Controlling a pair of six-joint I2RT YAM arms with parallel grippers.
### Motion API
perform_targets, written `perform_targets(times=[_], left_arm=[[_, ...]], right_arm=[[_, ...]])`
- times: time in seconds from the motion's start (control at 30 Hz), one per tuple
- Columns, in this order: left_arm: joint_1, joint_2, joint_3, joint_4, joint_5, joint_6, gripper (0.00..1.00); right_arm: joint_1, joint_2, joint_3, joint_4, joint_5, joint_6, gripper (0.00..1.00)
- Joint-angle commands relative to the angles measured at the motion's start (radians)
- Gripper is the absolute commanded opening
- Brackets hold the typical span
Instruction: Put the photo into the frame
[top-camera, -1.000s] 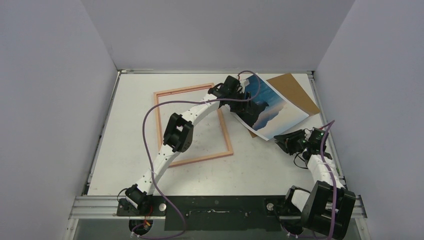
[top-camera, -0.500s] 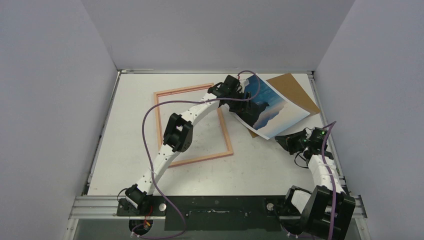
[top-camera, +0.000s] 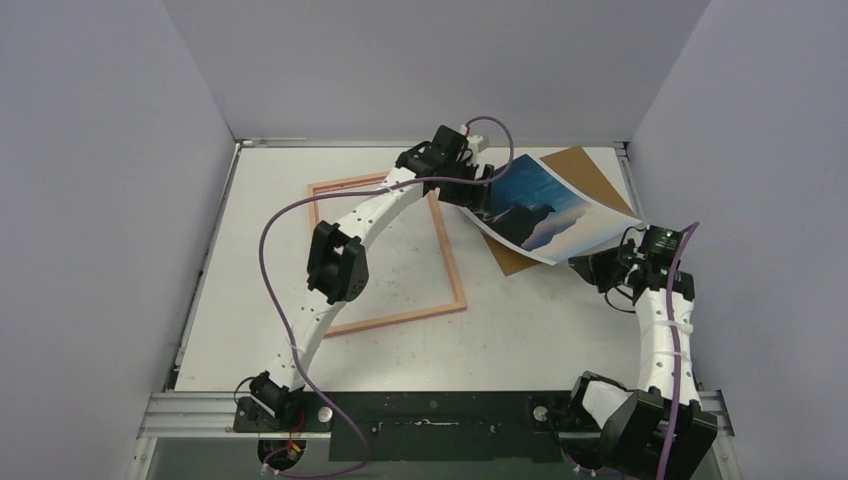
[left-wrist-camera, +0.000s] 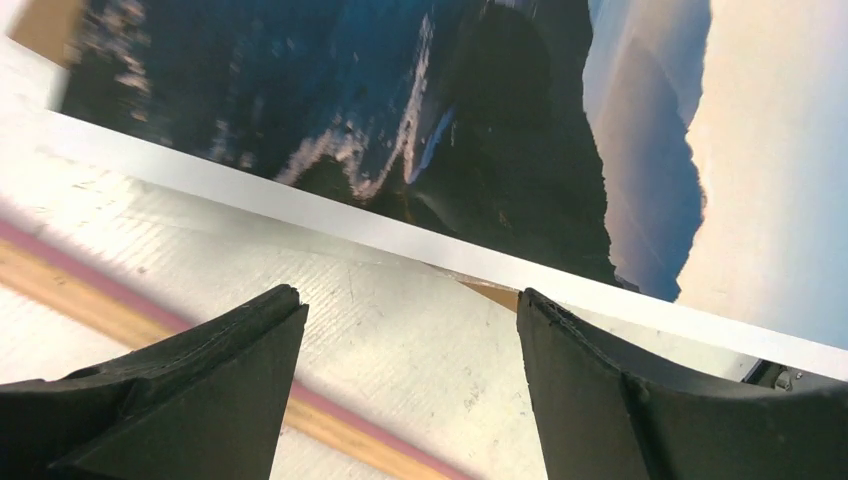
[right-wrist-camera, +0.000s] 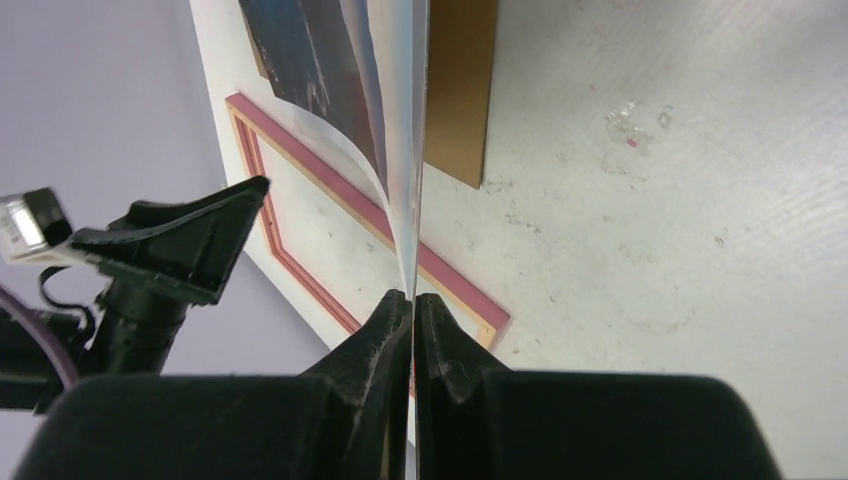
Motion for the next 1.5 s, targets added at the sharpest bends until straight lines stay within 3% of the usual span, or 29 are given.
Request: perform_targets(times=[0.0,0.47,0.67,0.83,0.97,1.07,1.17,1.27,1.4,1.47], left_arm=[[0.003,-0.17,-0.022,-0.006,-0.051,0.056,0.76],[-0.053,-0.359,-0.097,-0.079,-0.133,0.121,0.74],[-0.103,-0.565,-0.325,0.155,-0.122,0.189,0.76],[-0.104,-0.638,-0.383,0.216,-0.013,0.269,0.76],[-0.103,-0.666,-0.405,0.221,0.144,0.419,0.7],[-0.107,-0.685,-0.439,0.269,0.255,0.434,0.67],[-0.13,-0.744,-0.573,0.421,0.353,0.453,0.65],[-0.166,-0.822,-0.773,0.684,0.404,0.446,0.65],[-0.241,-0.95,-1.136,1.165,0.307,0.458,0.7],[-0.269,-0.959,-1.205,1.293,0.285,0.447,0.71]], right_arm=[[0.001,-0.029,0.158,-0.264,0.105,-0.083,0.0],[-0.004,-0.233,0.38,-0.651,0.224,-0.113,0.0],[-0.002,-0.237,0.525,-0.756,0.259,-0.128,0.0],[-0.001,-0.192,0.675,-0.819,0.272,-0.121,0.0],[-0.001,-0.13,0.794,-0.892,0.285,-0.144,0.0],[-0.001,-0.12,0.812,-0.921,0.282,-0.118,0.0],[-0.001,-0.117,0.802,-0.935,0.258,-0.08,0.0],[-0.001,-0.113,0.796,-0.933,0.226,-0.026,0.0],[-0.001,-0.085,0.829,-0.981,0.202,0.003,0.0],[-0.001,-0.074,0.847,-1.017,0.201,0.0,0.0]])
